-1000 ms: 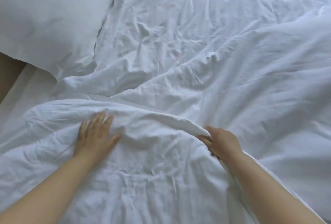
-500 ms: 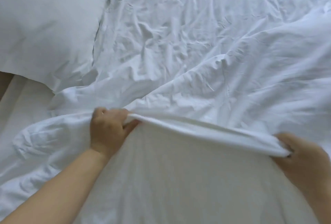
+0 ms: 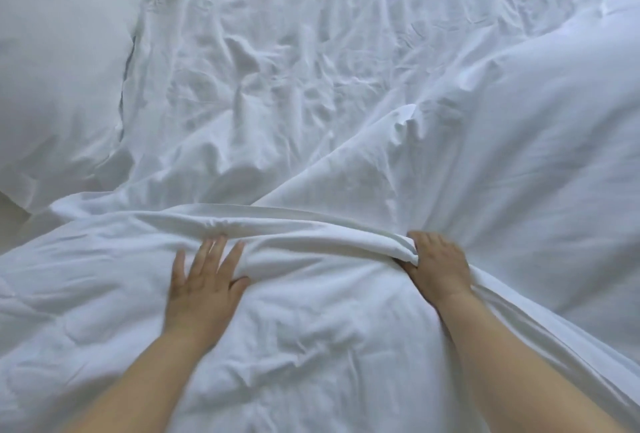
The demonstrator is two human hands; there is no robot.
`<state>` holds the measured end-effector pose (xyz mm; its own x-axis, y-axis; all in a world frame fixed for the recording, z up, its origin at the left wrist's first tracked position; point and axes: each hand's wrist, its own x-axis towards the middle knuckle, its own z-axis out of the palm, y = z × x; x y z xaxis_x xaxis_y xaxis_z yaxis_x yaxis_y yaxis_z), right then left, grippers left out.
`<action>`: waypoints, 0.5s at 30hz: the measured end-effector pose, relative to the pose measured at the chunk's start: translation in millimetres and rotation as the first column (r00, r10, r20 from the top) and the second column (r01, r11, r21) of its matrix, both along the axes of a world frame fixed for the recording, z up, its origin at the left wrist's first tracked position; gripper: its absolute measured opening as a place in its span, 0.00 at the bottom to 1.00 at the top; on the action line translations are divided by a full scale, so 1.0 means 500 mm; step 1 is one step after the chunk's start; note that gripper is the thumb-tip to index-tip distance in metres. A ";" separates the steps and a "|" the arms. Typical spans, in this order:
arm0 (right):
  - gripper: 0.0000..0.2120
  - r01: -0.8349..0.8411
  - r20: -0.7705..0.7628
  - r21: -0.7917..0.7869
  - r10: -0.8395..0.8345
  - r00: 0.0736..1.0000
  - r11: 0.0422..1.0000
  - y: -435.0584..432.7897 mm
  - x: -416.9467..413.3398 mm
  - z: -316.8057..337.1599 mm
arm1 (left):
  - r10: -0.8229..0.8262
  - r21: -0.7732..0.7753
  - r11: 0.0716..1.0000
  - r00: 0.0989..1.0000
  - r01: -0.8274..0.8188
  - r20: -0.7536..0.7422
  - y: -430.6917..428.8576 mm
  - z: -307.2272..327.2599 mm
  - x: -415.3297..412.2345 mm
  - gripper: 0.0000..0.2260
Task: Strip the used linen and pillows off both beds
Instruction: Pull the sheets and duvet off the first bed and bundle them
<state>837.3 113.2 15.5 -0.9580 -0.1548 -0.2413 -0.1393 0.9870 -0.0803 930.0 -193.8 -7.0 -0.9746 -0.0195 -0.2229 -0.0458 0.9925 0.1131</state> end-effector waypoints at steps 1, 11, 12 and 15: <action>0.32 -0.013 -0.008 -0.002 0.013 1.000 1.000 0.000 -0.004 0.009 | 0.007 -0.007 1.000 1.000 -0.007 0.027 0.005 0.007 -0.007 0.31; 0.22 0.026 -0.273 0.030 -0.017 0.962 0.999 0.052 0.115 0.081 | 0.042 0.030 0.999 0.998 -0.041 -0.036 0.078 0.110 0.029 0.30; 0.23 0.069 -0.290 0.026 -0.058 0.955 0.997 0.064 0.149 0.095 | 0.020 0.070 0.997 1.000 -0.021 0.013 0.103 0.114 0.038 0.29; 0.25 0.108 -0.304 0.060 -0.085 0.949 0.992 0.116 0.260 0.133 | -0.198 0.147 0.967 0.977 0.207 -0.077 0.204 0.125 0.065 0.26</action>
<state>967.2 171.1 82.2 -0.9974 -0.0502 0.0524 -0.0489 0.9985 0.0249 962.4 -92.0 55.6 -0.9666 0.2093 -0.1479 0.1660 0.9509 0.2612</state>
